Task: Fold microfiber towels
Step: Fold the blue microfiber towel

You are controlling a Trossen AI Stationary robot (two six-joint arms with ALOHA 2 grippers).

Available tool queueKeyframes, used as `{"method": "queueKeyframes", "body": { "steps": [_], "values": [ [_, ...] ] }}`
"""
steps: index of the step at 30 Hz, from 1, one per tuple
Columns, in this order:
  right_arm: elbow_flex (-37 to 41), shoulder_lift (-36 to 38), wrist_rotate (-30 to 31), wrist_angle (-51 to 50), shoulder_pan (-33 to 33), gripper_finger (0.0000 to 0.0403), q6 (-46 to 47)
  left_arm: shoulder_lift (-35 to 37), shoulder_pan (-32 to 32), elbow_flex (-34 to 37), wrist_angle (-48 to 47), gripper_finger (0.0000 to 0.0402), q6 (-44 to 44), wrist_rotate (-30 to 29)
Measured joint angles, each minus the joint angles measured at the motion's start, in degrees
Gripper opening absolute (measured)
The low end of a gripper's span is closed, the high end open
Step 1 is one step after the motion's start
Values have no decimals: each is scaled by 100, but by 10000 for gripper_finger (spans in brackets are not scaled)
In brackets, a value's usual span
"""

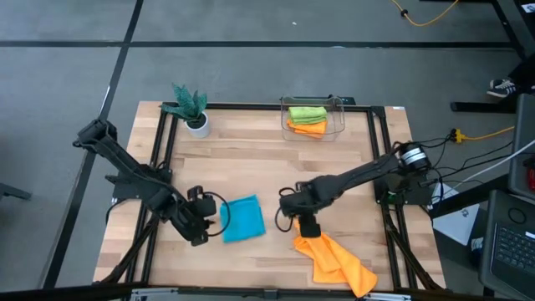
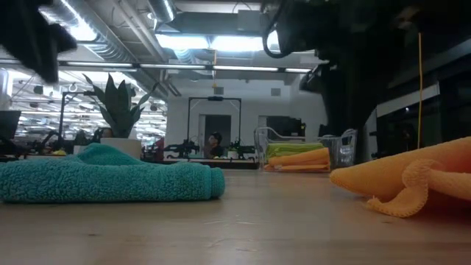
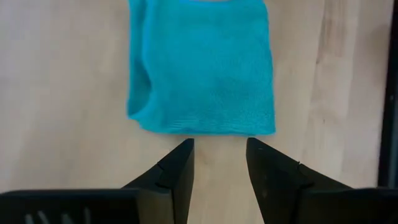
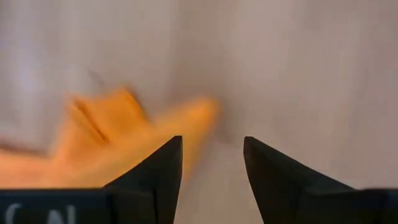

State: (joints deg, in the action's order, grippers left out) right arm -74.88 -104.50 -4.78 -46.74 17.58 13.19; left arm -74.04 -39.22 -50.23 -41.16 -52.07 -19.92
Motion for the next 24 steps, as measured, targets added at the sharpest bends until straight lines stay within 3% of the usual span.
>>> {"method": "queueKeyframes", "body": {
  "steps": [6,9,15,24],
  "values": [
    [1595,115,-247,4654,226,173,365,-26,4,971,2011,138,154,-5],
    [1919,-103,62,6047,360,173,289,-25,2,1213,2940,138,574,-9],
    [1689,-572,1109,6457,586,173,-558,-317,-55,1267,3955,138,1387,-12],
    [1334,-890,1229,6428,599,173,-1095,-1101,-233,1267,4460,139,1671,17]
  ]
}}
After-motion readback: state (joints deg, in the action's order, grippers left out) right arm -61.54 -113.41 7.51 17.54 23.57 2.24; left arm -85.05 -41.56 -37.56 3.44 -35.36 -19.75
